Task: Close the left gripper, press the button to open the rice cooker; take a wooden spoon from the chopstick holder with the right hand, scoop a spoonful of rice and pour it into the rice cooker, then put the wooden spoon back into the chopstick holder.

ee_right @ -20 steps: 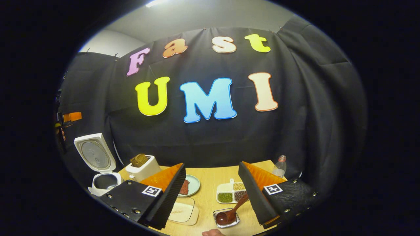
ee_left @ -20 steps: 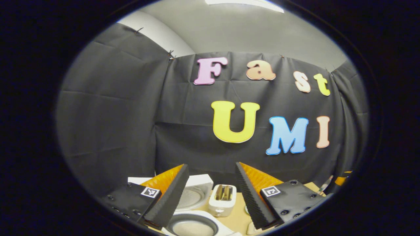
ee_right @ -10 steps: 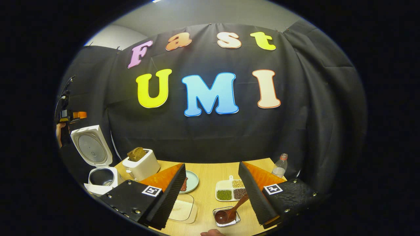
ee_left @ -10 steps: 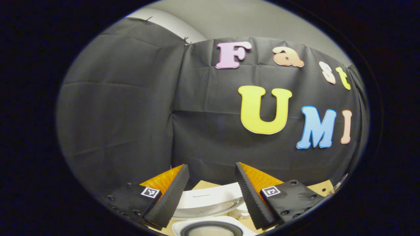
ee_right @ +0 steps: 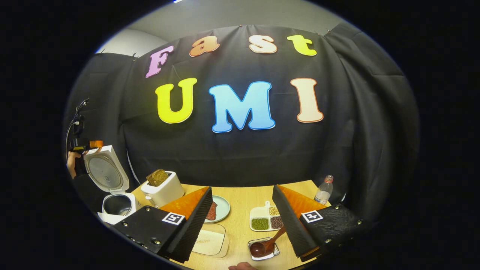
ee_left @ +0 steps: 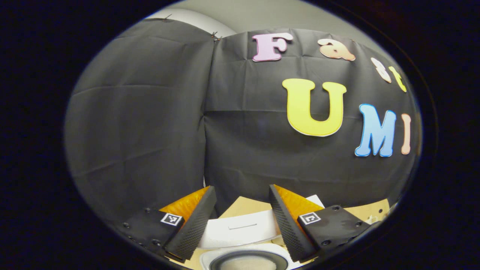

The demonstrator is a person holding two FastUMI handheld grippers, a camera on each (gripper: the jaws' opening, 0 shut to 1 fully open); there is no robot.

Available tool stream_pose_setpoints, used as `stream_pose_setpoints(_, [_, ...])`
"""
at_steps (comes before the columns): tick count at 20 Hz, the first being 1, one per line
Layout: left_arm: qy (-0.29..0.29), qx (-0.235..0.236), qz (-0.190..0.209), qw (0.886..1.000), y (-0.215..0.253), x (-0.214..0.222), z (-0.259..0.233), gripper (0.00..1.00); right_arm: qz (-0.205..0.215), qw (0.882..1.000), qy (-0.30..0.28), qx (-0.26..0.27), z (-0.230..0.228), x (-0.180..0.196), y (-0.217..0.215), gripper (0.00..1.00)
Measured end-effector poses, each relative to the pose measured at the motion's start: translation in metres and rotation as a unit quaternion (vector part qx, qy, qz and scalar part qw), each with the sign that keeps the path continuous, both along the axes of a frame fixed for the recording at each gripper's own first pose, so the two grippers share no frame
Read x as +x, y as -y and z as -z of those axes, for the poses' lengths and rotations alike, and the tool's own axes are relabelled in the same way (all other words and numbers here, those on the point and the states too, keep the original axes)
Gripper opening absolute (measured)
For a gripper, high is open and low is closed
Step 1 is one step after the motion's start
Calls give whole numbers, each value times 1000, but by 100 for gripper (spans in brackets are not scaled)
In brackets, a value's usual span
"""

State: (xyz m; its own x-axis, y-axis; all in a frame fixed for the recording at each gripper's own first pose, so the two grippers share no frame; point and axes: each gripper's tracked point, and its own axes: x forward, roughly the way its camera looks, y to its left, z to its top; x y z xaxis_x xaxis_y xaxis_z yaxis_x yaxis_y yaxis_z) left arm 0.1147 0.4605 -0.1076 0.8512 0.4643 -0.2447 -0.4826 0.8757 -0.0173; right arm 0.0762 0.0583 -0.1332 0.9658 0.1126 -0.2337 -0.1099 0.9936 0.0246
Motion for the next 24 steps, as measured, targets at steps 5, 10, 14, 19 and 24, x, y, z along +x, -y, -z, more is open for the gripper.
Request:
stream_pose_setpoints(5, [12,17,2,1000,50,-45,13,97,-16,1000,0,4,1,1,-5,98])
stream_pose_setpoints(10, [20,32,2,999,98,-93,56,99,-28,999,-5,15,1,-3,-11,98])
stream_pose_setpoints(14, [-2,13,-1,1000,124,-121,92,96,-33,999,-7,18,0,-9,-9,98])
stream_pose_setpoints(19, [-21,5,-18,1000,136,-148,120,100,-31,999,-6,18,-3,-13,2,98])
stream_pose_setpoints(24, [-36,-12,-12,999,146,-157,138,96,-33,999,-9,23,-4,-15,2,98])
